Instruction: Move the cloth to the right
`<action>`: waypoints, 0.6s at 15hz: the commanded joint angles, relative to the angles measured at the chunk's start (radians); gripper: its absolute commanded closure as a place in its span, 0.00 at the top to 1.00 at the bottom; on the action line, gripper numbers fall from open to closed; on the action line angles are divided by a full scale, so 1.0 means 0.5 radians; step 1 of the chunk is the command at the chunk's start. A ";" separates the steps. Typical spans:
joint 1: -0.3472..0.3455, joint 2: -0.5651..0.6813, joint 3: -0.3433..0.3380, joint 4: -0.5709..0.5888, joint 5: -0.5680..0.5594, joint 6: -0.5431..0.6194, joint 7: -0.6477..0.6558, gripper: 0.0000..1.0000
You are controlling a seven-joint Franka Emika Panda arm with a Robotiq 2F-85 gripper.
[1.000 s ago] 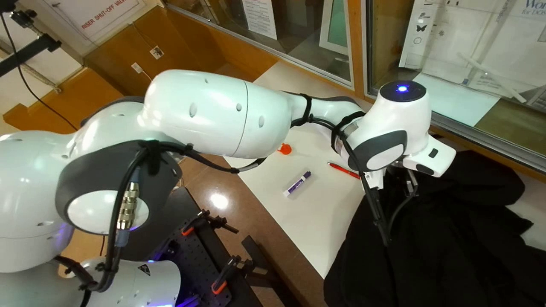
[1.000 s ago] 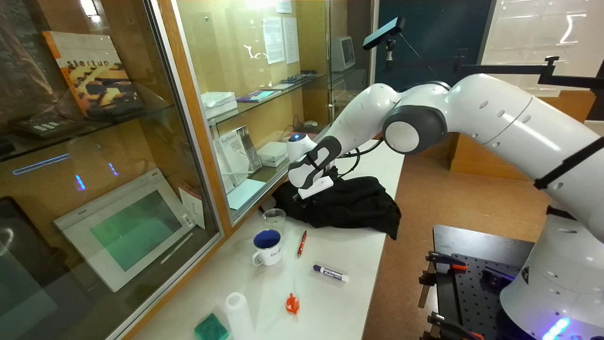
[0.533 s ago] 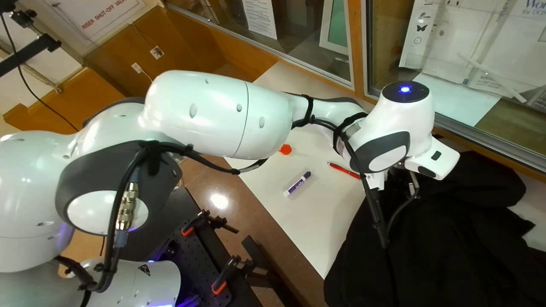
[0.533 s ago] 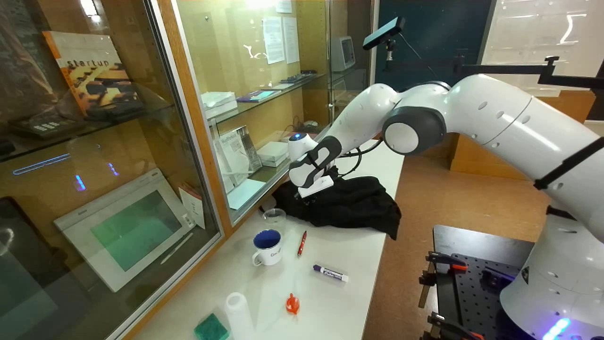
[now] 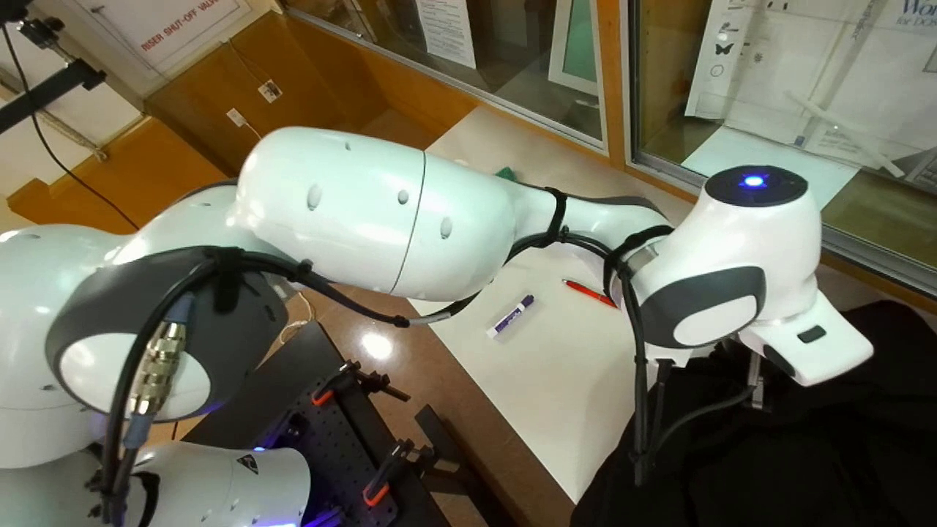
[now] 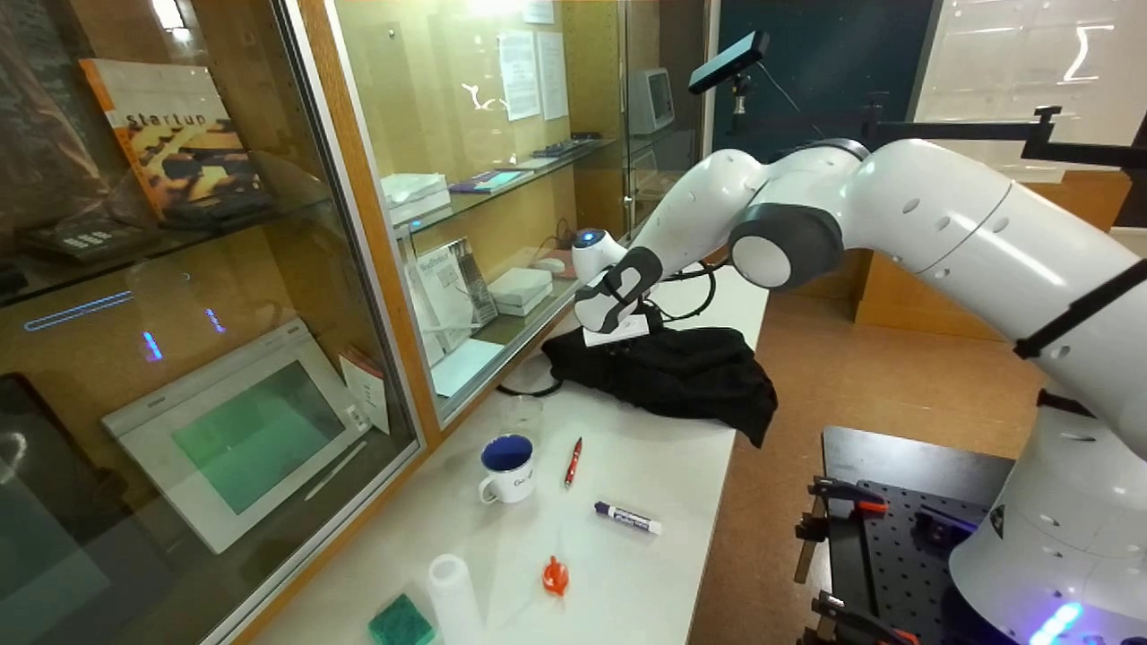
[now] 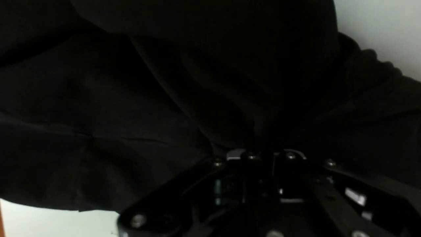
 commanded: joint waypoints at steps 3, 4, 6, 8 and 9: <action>-0.024 0.021 -0.151 0.027 -0.025 0.012 0.367 0.02; -0.026 0.037 -0.171 0.045 -0.036 0.021 0.423 0.02; -0.026 0.076 -0.211 0.087 -0.065 0.040 0.539 0.02; -0.020 0.122 -0.255 0.131 -0.098 0.072 0.665 0.02; -0.016 0.150 -0.282 0.160 -0.122 0.074 0.741 0.02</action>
